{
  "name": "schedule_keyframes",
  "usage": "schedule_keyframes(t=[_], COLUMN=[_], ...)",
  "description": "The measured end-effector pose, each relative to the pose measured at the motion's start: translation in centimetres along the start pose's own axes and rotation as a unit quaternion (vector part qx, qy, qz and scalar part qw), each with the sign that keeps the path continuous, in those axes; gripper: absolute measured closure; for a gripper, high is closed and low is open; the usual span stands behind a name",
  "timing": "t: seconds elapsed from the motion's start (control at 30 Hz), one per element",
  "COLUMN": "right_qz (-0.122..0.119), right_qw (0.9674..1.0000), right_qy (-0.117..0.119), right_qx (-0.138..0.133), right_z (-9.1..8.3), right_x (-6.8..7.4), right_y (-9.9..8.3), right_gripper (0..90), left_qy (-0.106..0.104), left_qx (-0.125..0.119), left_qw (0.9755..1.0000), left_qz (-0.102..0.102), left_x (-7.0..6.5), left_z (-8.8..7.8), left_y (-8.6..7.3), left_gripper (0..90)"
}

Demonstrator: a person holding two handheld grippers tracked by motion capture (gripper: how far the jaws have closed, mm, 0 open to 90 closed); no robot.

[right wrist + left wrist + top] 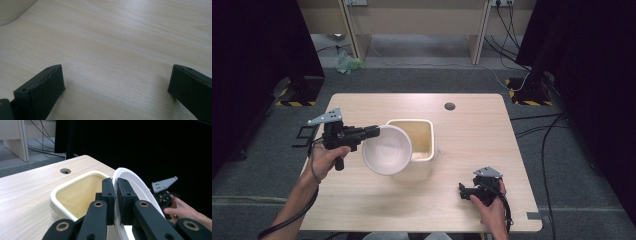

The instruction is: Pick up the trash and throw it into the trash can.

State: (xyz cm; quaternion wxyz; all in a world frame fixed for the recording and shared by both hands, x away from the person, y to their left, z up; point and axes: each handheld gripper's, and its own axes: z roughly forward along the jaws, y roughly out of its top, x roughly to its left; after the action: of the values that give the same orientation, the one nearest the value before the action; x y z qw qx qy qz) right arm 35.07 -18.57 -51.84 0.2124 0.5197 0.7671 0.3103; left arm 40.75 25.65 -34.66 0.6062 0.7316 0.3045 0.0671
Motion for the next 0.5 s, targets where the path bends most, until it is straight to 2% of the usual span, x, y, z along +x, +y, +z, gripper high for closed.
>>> schedule_keyframes(t=[0.5], right_qz=[-0.001], right_qw=[1.0000], right_qy=[0.000], right_qx=[0.000], right_z=[0.0], right_x=[0.0], right_y=[0.0], right_gripper=[0.4], left_qy=[0.007], left_qx=[-0.008], left_qw=[0.9997], left_qz=[-0.020], left_x=[1.4], left_z=[2.7], left_y=[1.5], left_gripper=[84.6])
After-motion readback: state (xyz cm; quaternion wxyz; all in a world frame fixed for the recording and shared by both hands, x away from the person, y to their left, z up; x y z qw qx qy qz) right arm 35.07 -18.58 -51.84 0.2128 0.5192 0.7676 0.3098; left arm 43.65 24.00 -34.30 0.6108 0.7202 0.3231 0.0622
